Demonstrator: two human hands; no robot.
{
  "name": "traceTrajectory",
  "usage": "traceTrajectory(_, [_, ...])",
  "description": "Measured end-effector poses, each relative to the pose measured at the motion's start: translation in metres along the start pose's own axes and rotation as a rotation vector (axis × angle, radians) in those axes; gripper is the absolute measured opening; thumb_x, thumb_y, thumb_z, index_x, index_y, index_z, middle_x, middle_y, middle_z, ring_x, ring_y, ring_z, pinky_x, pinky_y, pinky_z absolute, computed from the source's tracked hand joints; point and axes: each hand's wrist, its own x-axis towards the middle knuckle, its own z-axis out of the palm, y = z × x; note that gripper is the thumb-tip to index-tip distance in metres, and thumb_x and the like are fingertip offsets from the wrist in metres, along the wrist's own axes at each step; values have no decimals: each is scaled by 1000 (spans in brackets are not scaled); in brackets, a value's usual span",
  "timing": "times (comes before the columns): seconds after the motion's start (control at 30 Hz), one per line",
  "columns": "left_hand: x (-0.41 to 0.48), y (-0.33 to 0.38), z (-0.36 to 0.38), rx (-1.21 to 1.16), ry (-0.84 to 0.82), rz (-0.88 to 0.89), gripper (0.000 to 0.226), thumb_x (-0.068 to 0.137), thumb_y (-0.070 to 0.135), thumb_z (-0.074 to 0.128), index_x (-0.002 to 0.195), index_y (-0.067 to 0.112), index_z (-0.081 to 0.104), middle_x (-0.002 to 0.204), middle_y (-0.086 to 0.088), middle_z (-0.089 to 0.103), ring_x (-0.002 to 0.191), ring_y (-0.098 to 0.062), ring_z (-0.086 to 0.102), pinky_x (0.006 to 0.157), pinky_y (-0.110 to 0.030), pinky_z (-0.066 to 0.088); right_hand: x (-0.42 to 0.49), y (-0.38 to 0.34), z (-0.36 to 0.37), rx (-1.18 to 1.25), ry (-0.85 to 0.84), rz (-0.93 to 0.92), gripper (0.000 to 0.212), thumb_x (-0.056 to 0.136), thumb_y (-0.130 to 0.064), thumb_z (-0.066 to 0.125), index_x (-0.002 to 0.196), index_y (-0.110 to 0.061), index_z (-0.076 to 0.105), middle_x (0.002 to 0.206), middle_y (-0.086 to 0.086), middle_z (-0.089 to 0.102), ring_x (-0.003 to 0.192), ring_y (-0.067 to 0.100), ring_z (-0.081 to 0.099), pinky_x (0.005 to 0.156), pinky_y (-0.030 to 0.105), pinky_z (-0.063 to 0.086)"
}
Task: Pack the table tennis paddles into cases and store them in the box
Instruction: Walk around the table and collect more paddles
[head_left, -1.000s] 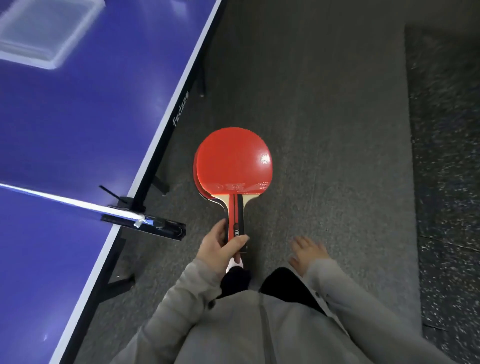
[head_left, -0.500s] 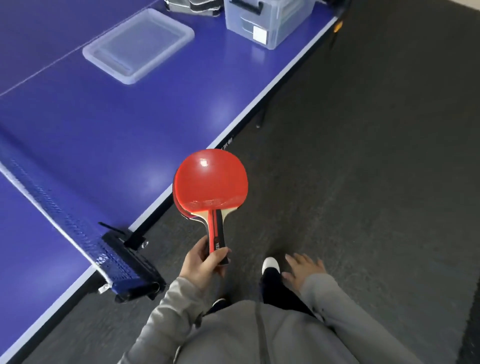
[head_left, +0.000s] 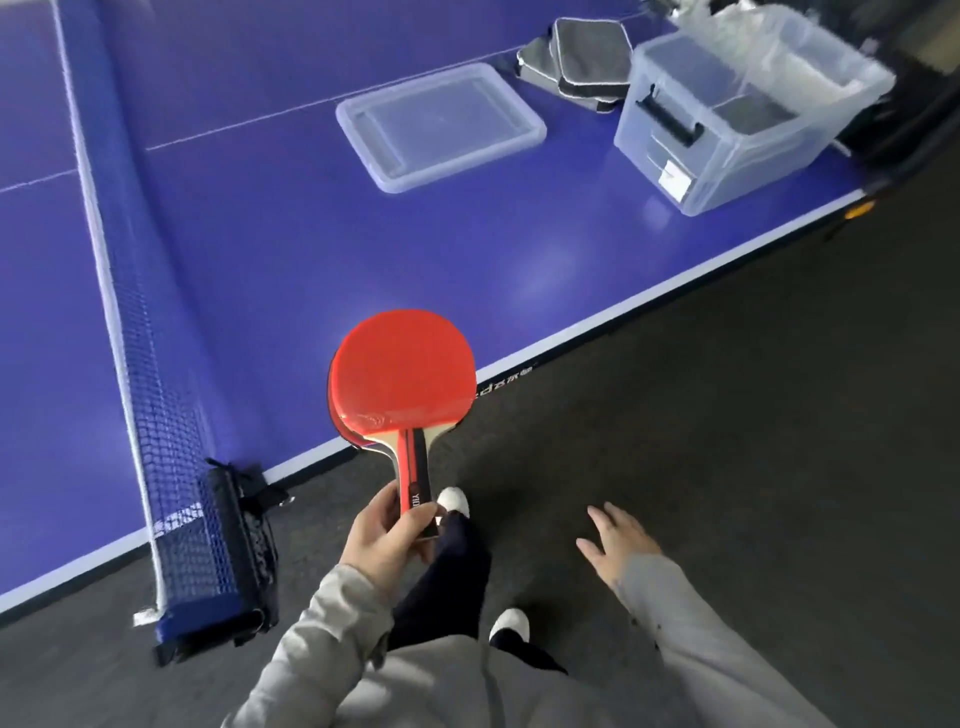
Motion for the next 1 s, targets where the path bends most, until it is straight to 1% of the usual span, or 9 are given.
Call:
traceTrajectory(0.07, [23,5,-6,-22,50,0,64,54,37,67,89,-15,53,69,-17,52,52,-16,49,46,-23,41,23,-16,-23,-29,43,-40,58,98,-45,36,150,-25,17,159,-1,10,146,20,11,115,36,24])
traceTrajectory(0.17, [64,14,-17,-75,110,-31,45,64,25,64,87,-12,55,65,-11,57,47,-12,52,46,-20,42,55,-45,-58,-99,109,-101,61,98,-45,34,151,-23,13,159,0,10,146,19,11,114,35,26])
traceTrajectory(0.27, [104,28,-35,-111,162,-58,40,63,28,64,84,-6,56,61,-4,61,49,-13,52,48,-21,42,81,-81,-94,-182,169,-149,63,98,-48,33,151,-23,11,159,0,10,146,18,12,113,34,26])
traceTrajectory(0.37, [140,38,-60,-116,219,-98,29,65,29,62,81,4,59,65,-3,66,55,-16,58,51,-24,45,106,-121,-126,-231,196,-212,63,98,-49,32,151,-23,10,159,1,11,146,18,12,113,36,25])
traceTrajectory(0.53, [186,49,-102,-182,308,-130,21,67,24,60,83,10,59,71,-2,67,53,-11,62,49,-23,48,144,-178,-166,-260,202,-289,66,97,-49,35,151,-23,7,160,1,7,147,19,8,114,39,24])
traceTrajectory(0.67, [212,41,-133,-210,350,-186,5,87,5,59,92,5,58,73,-5,66,50,-9,61,47,-19,49,170,-215,-187,-277,192,-303,70,96,-50,39,151,-25,5,160,0,-1,148,19,1,115,44,22])
traceTrajectory(0.77, [221,32,-144,-217,369,-237,10,91,2,53,87,10,59,76,-8,64,50,-12,61,45,-19,49,189,-236,-197,-298,163,-300,73,94,-50,43,151,-28,2,160,-2,-7,148,19,-4,116,46,18])
traceTrajectory(0.9, [226,26,-147,-208,390,-255,11,90,2,55,88,12,59,76,-6,65,61,-20,59,47,-20,49,212,-257,-202,-334,146,-336,75,94,-50,45,151,-29,1,160,-1,-8,148,20,-6,116,48,16])
traceTrajectory(1.0, [229,24,-145,-180,423,-272,9,89,-1,57,94,6,58,73,-6,56,60,-17,58,47,-18,51,222,-262,-199,-374,113,-349,77,93,-51,46,150,-29,0,160,-2,-9,147,20,-8,116,49,15])
